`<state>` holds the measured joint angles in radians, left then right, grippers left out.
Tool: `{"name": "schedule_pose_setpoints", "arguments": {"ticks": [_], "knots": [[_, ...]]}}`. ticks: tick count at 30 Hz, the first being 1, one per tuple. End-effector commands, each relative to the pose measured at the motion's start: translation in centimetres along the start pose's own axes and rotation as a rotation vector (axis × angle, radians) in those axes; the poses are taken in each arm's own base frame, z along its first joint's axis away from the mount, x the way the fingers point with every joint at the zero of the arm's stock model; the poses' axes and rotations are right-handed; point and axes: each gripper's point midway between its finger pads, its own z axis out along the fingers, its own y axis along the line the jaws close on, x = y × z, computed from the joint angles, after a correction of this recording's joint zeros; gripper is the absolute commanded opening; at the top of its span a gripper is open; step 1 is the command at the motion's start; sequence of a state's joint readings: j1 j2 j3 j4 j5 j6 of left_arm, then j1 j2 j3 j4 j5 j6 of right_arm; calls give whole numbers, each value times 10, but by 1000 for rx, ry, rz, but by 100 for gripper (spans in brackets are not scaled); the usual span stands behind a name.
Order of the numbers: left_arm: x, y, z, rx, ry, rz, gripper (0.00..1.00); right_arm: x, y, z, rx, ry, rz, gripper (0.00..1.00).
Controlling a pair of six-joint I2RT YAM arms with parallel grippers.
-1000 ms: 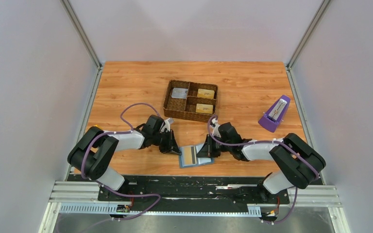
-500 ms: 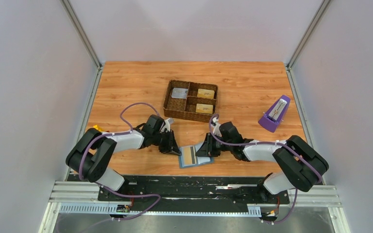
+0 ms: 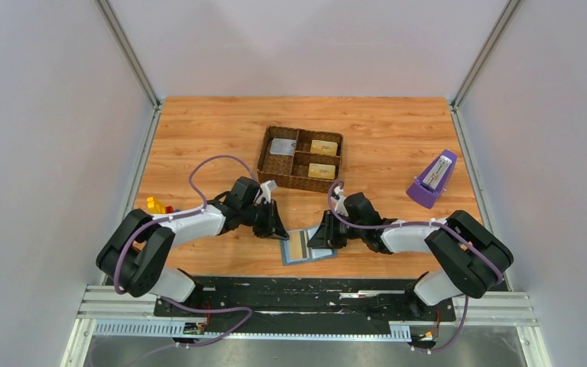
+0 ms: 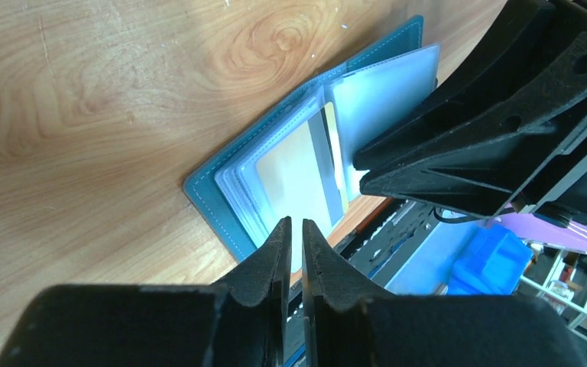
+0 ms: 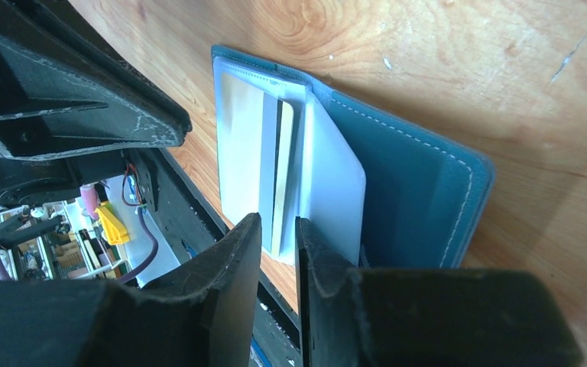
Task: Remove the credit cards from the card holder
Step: Remove the credit card from the card holder.
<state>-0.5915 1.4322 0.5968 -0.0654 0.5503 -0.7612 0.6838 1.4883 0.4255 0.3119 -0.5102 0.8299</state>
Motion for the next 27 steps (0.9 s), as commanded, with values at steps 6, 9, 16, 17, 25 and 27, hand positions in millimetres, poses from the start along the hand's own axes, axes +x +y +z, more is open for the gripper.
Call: {"name": "schedule_pose_setpoints", "arguments": {"ticks": [6, 9, 16, 17, 25, 27], "knots": [[-6, 8, 18, 9, -7, 16, 16, -15, 15, 1, -42, -38, -29, 25], [-4, 14, 22, -3, 1, 9, 15, -15, 13, 3, -37, -35, -27, 26], [1, 20, 20, -20, -9, -1, 14, -17, 12, 7, -36, -37, -25, 29], [1, 20, 20, -20, -9, 0, 14, -17, 13, 7, -38, -37, -25, 29], [5, 24, 21, -25, -6, -10, 14, -16, 15, 12, -63, -19, -18, 25], [7, 26, 22, -28, -2, -14, 14, -15, 14, 13, -66, -14, -15, 24]]}}
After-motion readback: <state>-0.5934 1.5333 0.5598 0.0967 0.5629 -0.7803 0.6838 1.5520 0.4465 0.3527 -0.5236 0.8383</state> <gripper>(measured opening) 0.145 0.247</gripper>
